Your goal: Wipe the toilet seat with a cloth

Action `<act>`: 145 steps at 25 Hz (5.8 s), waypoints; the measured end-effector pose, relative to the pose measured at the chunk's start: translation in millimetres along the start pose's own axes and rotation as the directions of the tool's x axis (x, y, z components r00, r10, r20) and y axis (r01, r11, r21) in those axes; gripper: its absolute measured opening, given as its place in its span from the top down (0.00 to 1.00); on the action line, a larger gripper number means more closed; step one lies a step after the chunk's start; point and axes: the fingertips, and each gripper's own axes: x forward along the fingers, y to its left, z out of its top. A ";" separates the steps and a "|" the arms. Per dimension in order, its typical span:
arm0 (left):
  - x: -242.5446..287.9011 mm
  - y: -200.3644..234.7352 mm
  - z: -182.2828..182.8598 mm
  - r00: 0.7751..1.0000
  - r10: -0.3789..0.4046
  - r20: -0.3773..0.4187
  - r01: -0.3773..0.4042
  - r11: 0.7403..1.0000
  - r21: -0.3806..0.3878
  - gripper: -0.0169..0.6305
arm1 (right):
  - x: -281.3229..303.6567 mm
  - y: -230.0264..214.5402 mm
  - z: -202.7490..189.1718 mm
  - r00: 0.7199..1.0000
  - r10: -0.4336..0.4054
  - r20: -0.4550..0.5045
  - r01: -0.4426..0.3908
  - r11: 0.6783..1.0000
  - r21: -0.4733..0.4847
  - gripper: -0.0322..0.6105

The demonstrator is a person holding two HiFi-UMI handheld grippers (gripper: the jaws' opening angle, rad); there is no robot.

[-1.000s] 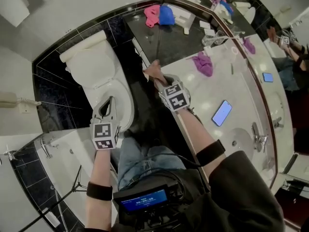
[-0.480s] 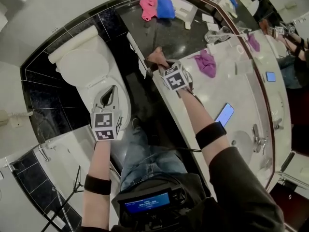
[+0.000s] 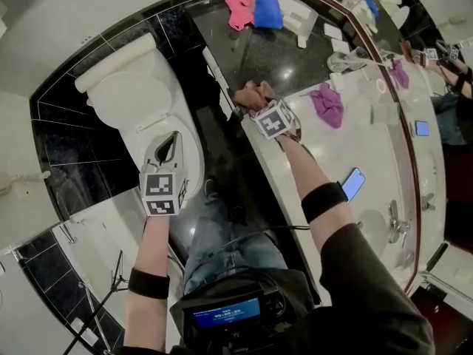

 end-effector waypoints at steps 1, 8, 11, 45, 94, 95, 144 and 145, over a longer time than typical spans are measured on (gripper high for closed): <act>-0.1 -1.1 -0.4 1.000 -0.003 -0.002 0.003 1.000 -0.003 0.97 | 1.4 0.0 -2.1 1.000 0.004 -0.003 -0.004 1.000 0.004 0.53; -12.6 -8.3 1.8 1.000 0.009 0.001 -0.009 1.000 -0.008 0.97 | -18.8 1.8 9.1 0.998 -0.006 0.068 0.006 1.000 0.001 0.53; -25.4 -14.5 6.3 1.000 0.022 0.010 -0.022 1.000 -0.003 0.97 | -43.2 10.4 20.2 0.992 0.002 0.124 -0.001 1.000 -0.010 0.54; -234.4 27.0 -100.7 0.969 0.245 -0.034 -0.246 0.968 -0.044 0.97 | -182.6 304.4 19.1 0.845 0.376 0.381 -0.368 0.925 -0.098 0.93; -54.4 38.8 -488.5 0.974 0.127 -0.187 -0.108 0.988 0.107 0.97 | 276.6 440.8 -245.0 0.848 0.335 0.411 -0.485 0.175 0.857 0.75; -53.5 37.6 -489.7 0.974 0.124 -0.190 -0.107 0.989 0.100 0.97 | 277.0 440.8 -246.0 0.848 0.337 0.409 -0.482 0.168 0.860 0.76; -40.1 76.9 -371.0 0.927 0.259 -0.271 -0.343 0.877 -0.336 0.97 | 54.1 368.4 -78.5 0.717 0.516 0.468 -0.694 0.477 0.538 0.95; -38.1 83.9 -359.4 0.927 0.270 -0.260 -0.350 0.873 -0.340 0.97 | 48.0 362.3 -79.1 0.732 0.507 0.455 -0.681 0.523 0.513 0.95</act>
